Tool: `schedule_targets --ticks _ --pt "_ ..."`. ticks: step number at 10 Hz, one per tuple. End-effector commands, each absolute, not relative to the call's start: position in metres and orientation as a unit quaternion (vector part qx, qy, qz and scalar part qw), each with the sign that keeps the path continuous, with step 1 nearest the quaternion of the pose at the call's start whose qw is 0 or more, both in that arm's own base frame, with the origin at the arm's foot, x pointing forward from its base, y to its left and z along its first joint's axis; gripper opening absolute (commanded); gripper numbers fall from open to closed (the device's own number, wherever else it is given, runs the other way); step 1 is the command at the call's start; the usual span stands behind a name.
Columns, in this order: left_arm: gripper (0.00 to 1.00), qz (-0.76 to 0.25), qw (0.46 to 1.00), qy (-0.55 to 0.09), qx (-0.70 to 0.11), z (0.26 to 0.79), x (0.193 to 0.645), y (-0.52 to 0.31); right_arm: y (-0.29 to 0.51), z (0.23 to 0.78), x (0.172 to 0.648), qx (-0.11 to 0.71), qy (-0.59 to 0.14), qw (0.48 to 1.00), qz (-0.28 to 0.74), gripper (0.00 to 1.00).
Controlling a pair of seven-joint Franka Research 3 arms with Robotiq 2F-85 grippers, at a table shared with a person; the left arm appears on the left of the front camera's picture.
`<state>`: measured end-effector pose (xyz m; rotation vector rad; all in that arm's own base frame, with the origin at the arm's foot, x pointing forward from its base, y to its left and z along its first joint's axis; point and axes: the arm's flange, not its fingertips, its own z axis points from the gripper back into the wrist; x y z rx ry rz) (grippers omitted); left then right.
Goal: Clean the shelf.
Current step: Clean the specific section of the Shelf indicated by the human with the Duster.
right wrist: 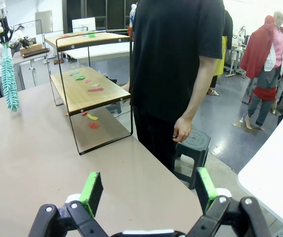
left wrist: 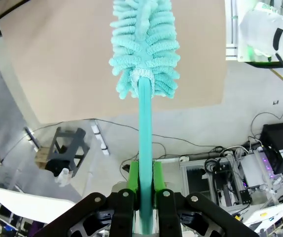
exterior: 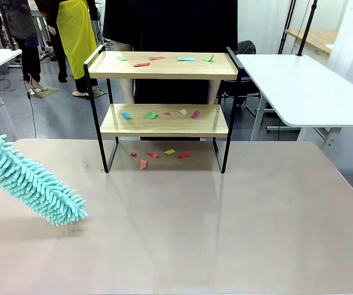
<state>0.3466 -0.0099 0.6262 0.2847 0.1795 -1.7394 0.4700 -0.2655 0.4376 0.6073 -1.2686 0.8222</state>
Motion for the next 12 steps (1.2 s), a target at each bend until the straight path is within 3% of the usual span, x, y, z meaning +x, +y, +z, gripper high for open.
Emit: schedule_targets --ticks 1,12 --pt "0.13 -0.763 0.629 0.079 0.124 0.6264 0.3454 -0.0094 -0.2643 0.4404 0.4704 0.270 -0.568 0.684 0.369 1.00" --pt "0.13 -0.763 0.629 0.079 0.124 0.6264 0.3454 -0.0094 -0.2643 0.4404 0.4704 0.270 -0.568 0.684 0.369 1.00"
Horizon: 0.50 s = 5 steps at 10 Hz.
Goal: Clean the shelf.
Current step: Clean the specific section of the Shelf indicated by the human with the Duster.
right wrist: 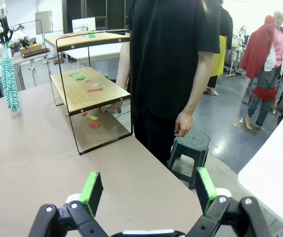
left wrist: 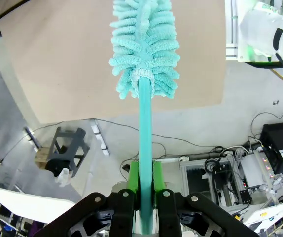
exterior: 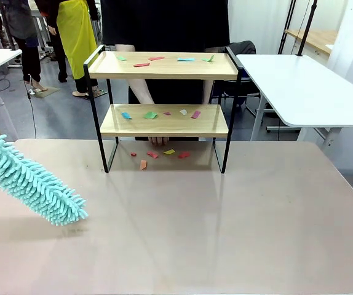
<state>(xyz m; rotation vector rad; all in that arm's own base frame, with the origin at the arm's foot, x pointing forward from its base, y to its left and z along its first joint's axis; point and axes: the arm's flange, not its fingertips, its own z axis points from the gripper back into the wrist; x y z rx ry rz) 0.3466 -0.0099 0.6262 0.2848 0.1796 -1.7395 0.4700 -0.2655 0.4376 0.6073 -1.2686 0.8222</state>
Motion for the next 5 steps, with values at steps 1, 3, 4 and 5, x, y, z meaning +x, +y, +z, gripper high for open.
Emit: schedule_targets --ticks 1,3,4,5 --pt "0.13 -0.763 0.629 0.079 0.124 0.6264 0.3454 -0.0094 -0.2643 0.4404 0.4704 0.270 -0.568 0.684 0.369 1.00" --pt "0.13 -0.763 0.629 0.079 0.124 0.6264 0.3454 -0.0094 -0.2643 0.4404 0.4704 0.270 -0.568 0.684 0.369 1.00" --pt "0.13 -0.763 0.629 0.079 0.124 0.6264 0.3454 -0.0094 -0.2643 0.4404 0.4704 0.270 -0.568 0.684 0.369 1.00" --pt "0.13 -0.763 0.629 0.079 0.124 0.6264 0.3454 -0.0094 -0.2643 0.4404 0.4704 0.270 -0.568 0.684 0.369 1.00"
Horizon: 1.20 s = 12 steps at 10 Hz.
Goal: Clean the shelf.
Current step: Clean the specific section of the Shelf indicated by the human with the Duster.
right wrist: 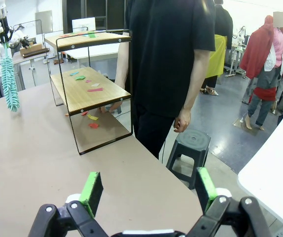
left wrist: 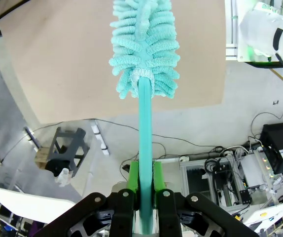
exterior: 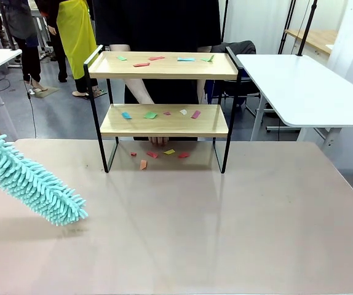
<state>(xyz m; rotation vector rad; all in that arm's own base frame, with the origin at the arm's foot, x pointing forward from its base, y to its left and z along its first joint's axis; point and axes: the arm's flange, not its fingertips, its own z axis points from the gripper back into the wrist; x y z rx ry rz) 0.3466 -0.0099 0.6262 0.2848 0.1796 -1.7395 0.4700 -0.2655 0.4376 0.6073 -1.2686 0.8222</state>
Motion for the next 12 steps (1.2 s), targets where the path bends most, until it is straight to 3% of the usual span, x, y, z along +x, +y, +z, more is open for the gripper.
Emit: schedule_targets --ticks 1,4,5,9,12 --pt "0.13 -0.763 0.629 0.079 0.124 0.626 0.345 -0.009 -0.264 0.440 0.470 0.270 -0.568 0.684 0.369 1.00" --pt "0.13 -0.760 0.633 0.078 0.124 0.626 0.347 -0.010 -0.264 0.440 0.470 0.270 -0.568 0.684 0.369 1.00" --pt "0.13 -0.744 0.656 0.067 0.112 0.623 0.358 -0.023 -0.264 0.440 0.470 0.270 -0.568 0.684 0.369 1.00" --pt "0.13 -0.749 0.654 -0.100 0.021 0.597 0.347 -0.079 -0.264 0.440 0.470 0.270 -0.568 0.684 0.369 1.00" --pt "0.13 -0.713 0.684 -0.146 -0.044 0.565 0.337 -0.131 -0.264 0.440 0.470 0.270 -0.568 0.684 0.369 1.00"
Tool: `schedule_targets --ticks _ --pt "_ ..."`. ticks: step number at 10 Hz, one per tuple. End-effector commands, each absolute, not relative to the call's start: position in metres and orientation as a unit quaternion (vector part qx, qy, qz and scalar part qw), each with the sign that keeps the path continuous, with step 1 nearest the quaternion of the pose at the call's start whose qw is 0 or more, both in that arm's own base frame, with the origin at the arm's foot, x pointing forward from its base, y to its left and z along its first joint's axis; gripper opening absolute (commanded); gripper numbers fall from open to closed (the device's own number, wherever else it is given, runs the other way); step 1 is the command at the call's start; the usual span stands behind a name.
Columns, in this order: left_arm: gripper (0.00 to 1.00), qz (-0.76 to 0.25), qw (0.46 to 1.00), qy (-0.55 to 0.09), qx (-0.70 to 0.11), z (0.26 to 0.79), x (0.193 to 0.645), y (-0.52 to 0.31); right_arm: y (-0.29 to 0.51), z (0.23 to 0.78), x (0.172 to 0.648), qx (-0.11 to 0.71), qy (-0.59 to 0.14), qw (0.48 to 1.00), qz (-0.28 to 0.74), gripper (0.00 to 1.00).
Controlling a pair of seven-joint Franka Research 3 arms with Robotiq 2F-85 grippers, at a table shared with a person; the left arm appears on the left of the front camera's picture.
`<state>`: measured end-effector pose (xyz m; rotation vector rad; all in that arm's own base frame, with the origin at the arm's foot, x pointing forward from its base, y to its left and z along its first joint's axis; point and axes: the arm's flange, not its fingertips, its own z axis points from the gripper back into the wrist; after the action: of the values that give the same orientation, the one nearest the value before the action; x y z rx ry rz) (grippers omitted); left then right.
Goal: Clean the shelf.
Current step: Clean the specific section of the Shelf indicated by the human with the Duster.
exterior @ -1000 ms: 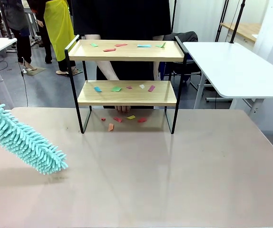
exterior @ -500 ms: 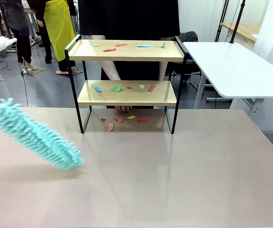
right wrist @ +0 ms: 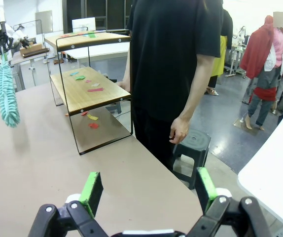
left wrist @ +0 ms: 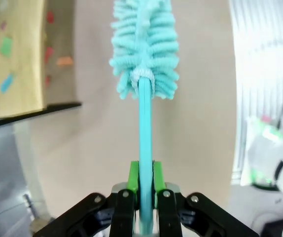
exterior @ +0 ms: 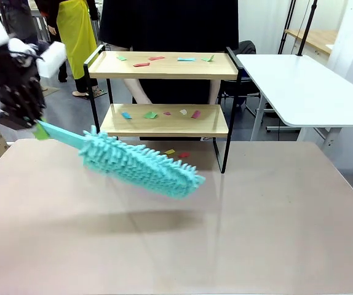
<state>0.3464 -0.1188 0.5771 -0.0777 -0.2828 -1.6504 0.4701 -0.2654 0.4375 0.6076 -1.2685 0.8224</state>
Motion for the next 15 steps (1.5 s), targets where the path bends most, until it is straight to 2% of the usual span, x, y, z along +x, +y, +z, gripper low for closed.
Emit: schedule_targets --ticks 1,4,6,8,9,10,13,14,15 --pt "0.13 -0.682 0.714 -0.148 -0.055 0.554 0.327 -0.153 -0.264 0.440 0.470 0.270 -0.568 0.684 0.369 1.00" --pt "0.13 -0.602 0.776 -0.168 -0.087 0.523 0.303 -0.194 -0.264 0.440 0.470 0.270 -0.568 0.684 0.369 1.00" --pt "0.13 -0.539 0.806 -0.207 -0.131 0.486 0.286 -0.194 -0.264 0.440 0.470 0.270 -0.568 0.684 0.369 1.00" --pt "0.13 -0.513 0.817 -0.215 -0.152 0.464 0.284 -0.201 -0.264 0.440 0.470 0.270 -0.568 0.684 0.369 1.00" --pt "0.13 -0.515 0.813 -0.212 -0.171 0.461 0.291 -0.205 -0.264 0.440 0.470 0.270 -0.568 0.684 0.369 1.00" --pt "0.13 -0.529 0.815 -0.192 -0.138 0.481 0.293 -0.200 -0.264 0.440 0.470 0.270 -0.568 0.684 0.369 1.00" --pt "0.13 -0.527 0.814 -0.195 -0.144 0.475 0.298 -0.206 -0.264 0.440 0.470 0.270 -0.568 0.684 0.369 1.00" --pt "0.13 -0.501 0.829 -0.180 -0.171 0.489 0.320 -0.220 -0.264 0.440 0.470 0.270 -0.568 0.684 0.369 1.00" --pt "0.13 -0.486 0.842 -0.168 -0.160 0.486 0.327 -0.232 -0.264 0.440 0.470 0.270 -0.568 0.684 0.369 1.00"
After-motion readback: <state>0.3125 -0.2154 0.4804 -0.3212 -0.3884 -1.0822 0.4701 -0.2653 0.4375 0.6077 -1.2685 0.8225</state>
